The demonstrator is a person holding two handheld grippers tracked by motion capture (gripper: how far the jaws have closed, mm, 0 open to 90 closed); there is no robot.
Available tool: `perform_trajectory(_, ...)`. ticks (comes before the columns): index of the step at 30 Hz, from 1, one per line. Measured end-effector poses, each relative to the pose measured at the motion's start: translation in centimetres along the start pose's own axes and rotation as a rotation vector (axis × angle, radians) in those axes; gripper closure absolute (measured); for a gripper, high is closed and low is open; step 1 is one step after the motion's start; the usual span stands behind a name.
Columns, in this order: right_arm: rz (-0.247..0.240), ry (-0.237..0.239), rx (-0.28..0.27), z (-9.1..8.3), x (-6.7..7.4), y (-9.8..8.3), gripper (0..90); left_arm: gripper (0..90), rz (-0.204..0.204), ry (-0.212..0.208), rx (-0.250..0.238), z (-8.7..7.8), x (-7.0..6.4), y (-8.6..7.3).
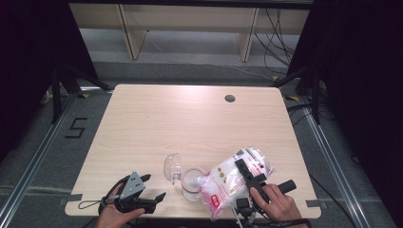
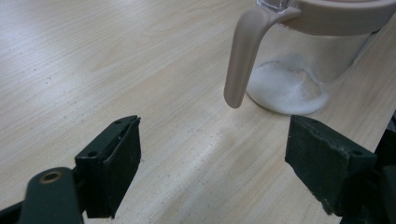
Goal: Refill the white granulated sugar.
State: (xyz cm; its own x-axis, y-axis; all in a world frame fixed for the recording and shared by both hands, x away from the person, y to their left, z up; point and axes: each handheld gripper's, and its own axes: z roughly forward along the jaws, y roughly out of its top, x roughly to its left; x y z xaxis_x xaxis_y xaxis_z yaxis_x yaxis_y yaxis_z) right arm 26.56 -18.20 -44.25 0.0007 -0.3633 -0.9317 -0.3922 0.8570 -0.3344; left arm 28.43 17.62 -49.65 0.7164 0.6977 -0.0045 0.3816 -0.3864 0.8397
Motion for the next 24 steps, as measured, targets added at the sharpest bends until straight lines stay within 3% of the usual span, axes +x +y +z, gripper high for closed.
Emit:
perform_trajectory(4,-0.001,0.000,0.003,0.0,0.0,0.0,48.9,18.2,0.011,0.007,0.010,-0.1,0.1,0.0)
perform_trajectory(5,0.114,0.007,0.064,-0.4,0.8,0.0,48.9,18.2,0.011,0.008,0.010,-0.1,0.1,0.0)
perform_trajectory(7,0.081,0.002,0.056,-0.4,0.4,0.1,48.9,18.2,0.000,0.002,0.001,0.0,0.0,0.0)
perform_trajectory(14,0.050,-0.022,0.046,-0.5,0.2,0.1,48.9,18.2,-0.005,-0.006,-0.006,0.0,0.0,0.0)
perform_trajectory(15,-0.126,-0.008,-0.046,0.2,-1.0,0.2,48.9,18.2,-0.001,0.002,0.000,0.0,0.0,0.0)
perform_trajectory(16,-0.213,-0.007,-0.095,0.4,-1.6,0.3,48.8,18.2,0.000,0.002,0.001,0.0,0.0,0.0)
perform_trajectory(17,0.029,-0.023,0.036,-0.5,-0.1,0.0,48.9,18.2,0.005,0.005,0.005,0.0,0.1,0.0)
perform_trajectory(21,0.045,-0.012,0.050,-0.5,0.1,0.0,49.0,18.2,0.000,0.004,-0.001,0.0,0.0,0.0)
perform_trajectory(23,0.024,-0.021,0.041,-0.5,-0.1,0.0,48.9,18.2,0.003,0.004,0.004,0.0,0.1,0.0)
perform_trajectory(24,0.052,-0.013,0.049,-0.6,0.0,0.0,48.9,18.2,-0.005,-0.001,-0.003,0.0,0.0,0.0)
